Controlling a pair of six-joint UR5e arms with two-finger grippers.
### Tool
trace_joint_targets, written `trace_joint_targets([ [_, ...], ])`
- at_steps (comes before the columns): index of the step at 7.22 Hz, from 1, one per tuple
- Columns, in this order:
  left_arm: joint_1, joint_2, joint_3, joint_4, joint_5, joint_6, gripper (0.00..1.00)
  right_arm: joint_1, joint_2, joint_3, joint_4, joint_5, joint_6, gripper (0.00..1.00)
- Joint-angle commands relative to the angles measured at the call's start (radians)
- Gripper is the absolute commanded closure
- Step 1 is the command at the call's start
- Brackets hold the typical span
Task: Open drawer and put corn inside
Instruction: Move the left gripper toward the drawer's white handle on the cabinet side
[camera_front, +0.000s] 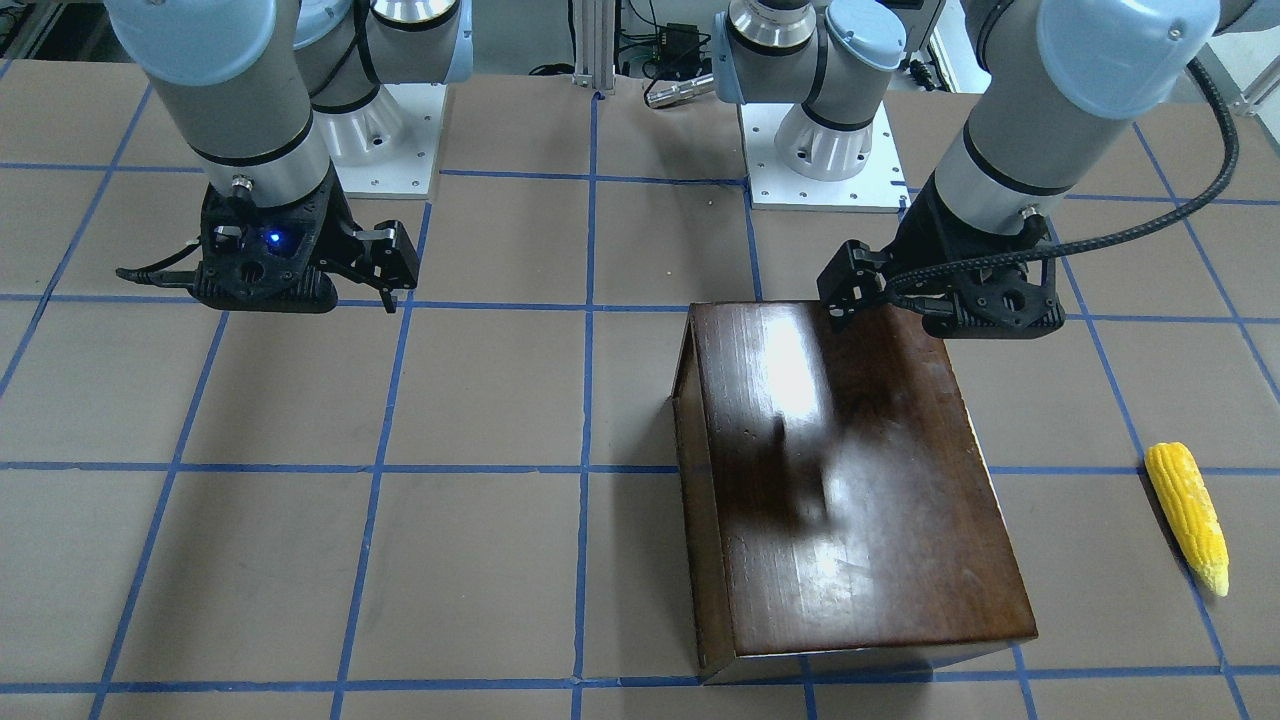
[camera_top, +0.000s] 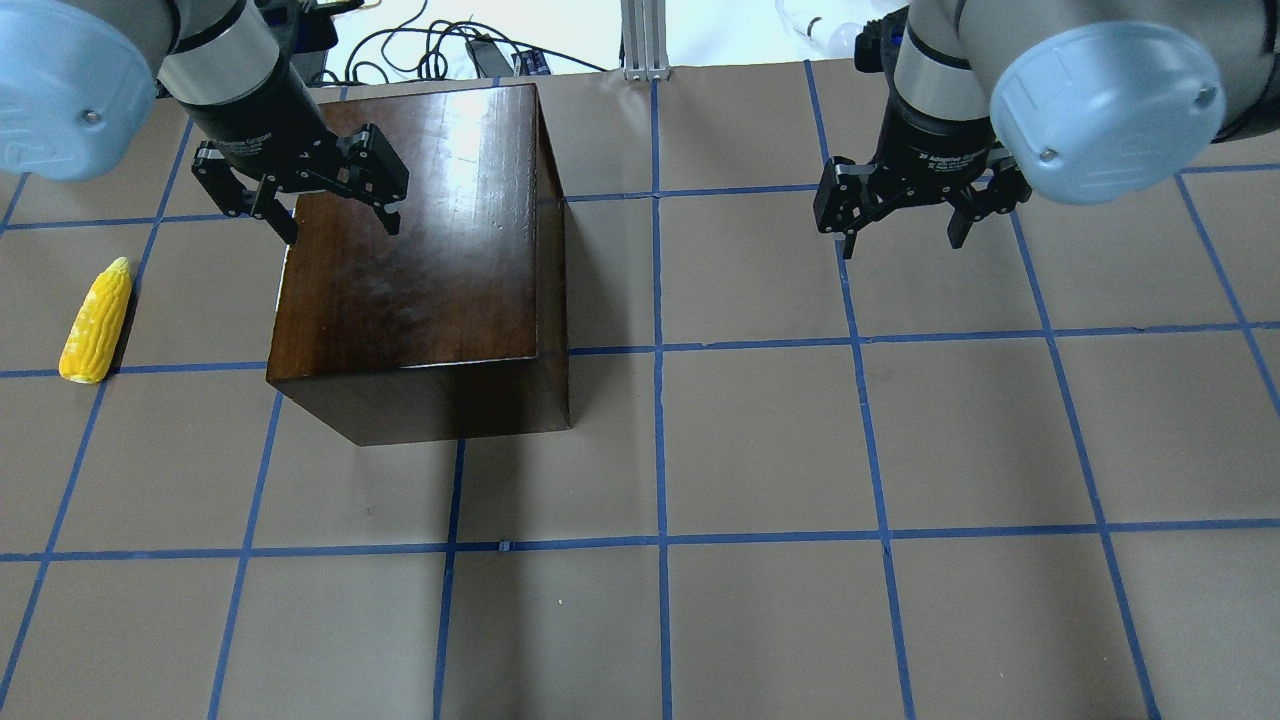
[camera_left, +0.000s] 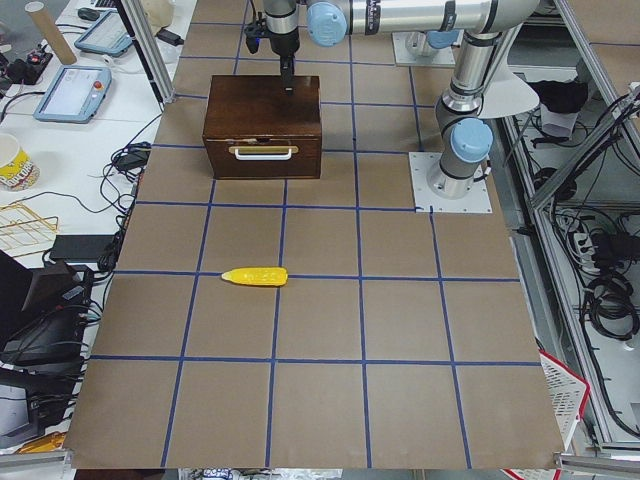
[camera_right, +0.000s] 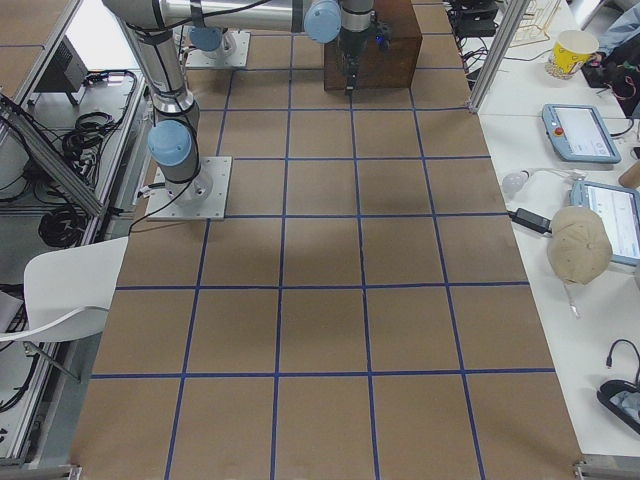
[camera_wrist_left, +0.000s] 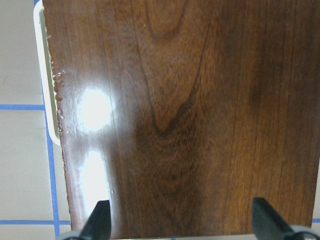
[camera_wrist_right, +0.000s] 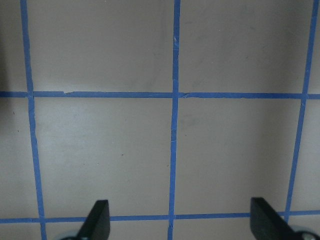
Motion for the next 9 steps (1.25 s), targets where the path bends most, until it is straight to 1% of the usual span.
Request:
trace_joint_targets([
  [1,0.002,0.003,0.006,0.004,0.004,-0.010,0.00,0.000,0.000,0.000,-0.002,0.000,0.000,0.00],
  [2,0.005,0.006,0.017,0.004,0.006,-0.007,0.00,0.000,0.000,0.000,0.000,0.000,0.000,0.00],
  [3,0.032,0.008,0.031,0.002,0.001,0.004,0.00,0.000,0.000,0.000,0.000,0.000,0.000,0.00],
  [6,0.161,-0.010,0.064,0.004,-0.008,0.013,0.00,0.000,0.000,0.000,0.000,-0.002,0.000,0.00],
  [9,0.280,-0.046,0.069,0.042,-0.011,0.273,0.00,0.000,0.000,0.000,-0.002,-0.002,0.000,0.00],
])
